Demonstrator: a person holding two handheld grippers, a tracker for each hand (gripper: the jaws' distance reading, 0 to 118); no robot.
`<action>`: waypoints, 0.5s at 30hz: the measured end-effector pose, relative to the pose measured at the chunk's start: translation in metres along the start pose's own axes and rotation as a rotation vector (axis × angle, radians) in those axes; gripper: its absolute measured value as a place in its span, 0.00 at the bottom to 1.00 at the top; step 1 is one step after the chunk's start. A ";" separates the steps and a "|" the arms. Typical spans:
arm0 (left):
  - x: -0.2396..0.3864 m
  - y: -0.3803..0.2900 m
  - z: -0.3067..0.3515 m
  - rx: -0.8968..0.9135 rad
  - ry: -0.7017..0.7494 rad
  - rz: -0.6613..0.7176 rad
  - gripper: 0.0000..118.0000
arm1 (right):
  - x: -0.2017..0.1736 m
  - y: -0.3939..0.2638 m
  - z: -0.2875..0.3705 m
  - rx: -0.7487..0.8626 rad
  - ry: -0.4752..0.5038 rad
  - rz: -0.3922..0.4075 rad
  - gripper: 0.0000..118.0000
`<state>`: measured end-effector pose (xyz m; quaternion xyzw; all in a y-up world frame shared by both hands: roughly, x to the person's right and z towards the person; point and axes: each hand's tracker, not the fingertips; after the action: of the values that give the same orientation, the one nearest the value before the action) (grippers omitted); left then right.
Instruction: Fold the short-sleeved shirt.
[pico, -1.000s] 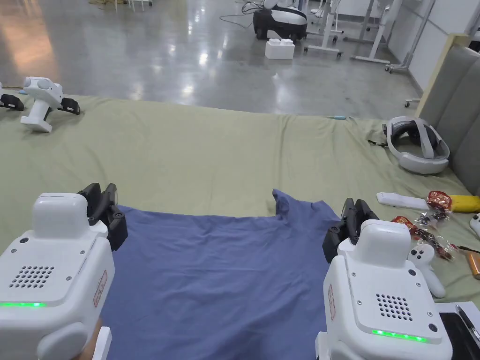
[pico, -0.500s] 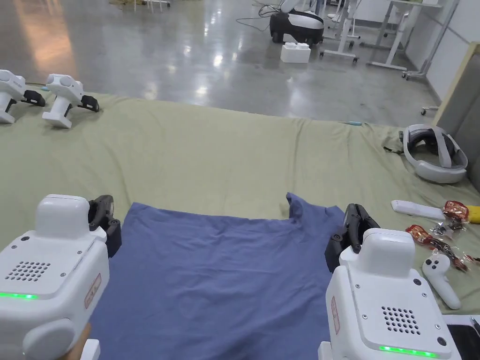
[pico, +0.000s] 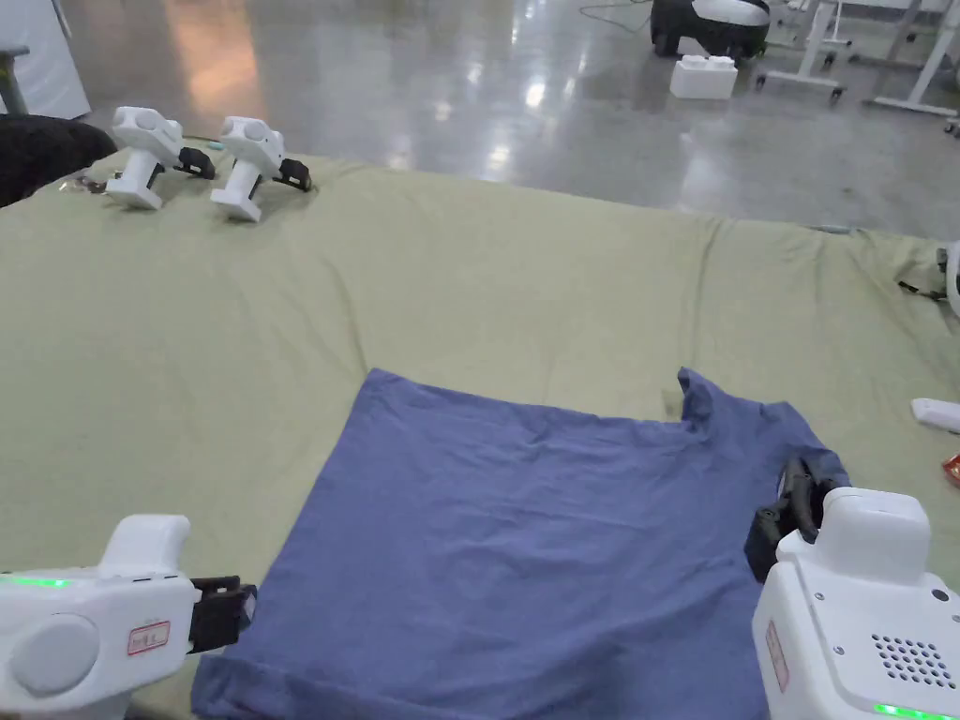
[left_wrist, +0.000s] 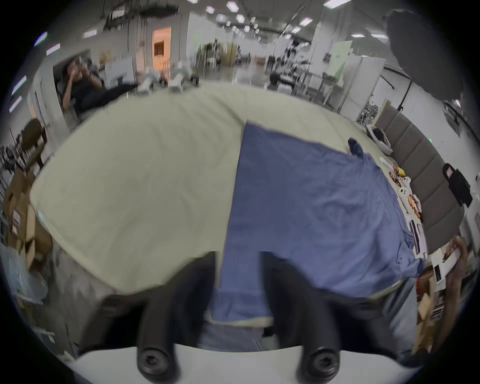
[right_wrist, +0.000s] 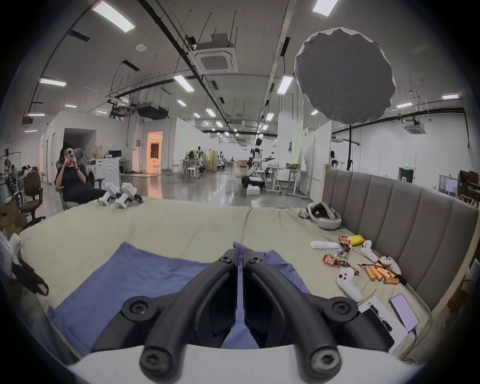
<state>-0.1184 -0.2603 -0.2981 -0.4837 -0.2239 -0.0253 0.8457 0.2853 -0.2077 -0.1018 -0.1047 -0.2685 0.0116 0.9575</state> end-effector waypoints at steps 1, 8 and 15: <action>-0.003 -0.004 -0.004 -0.032 0.011 0.014 0.65 | 0.000 -0.002 0.000 -0.011 0.002 0.000 0.05; -0.005 -0.021 -0.031 -0.160 0.093 0.006 0.64 | 0.004 -0.018 -0.002 -0.072 0.002 0.009 0.05; 0.021 -0.037 -0.051 -0.126 0.214 -0.130 0.55 | 0.017 -0.032 0.003 -0.128 -0.011 -0.001 0.05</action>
<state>-0.0910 -0.3187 -0.2817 -0.5150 -0.1611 -0.1455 0.8292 0.2969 -0.2368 -0.0845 -0.1655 -0.2741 -0.0057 0.9473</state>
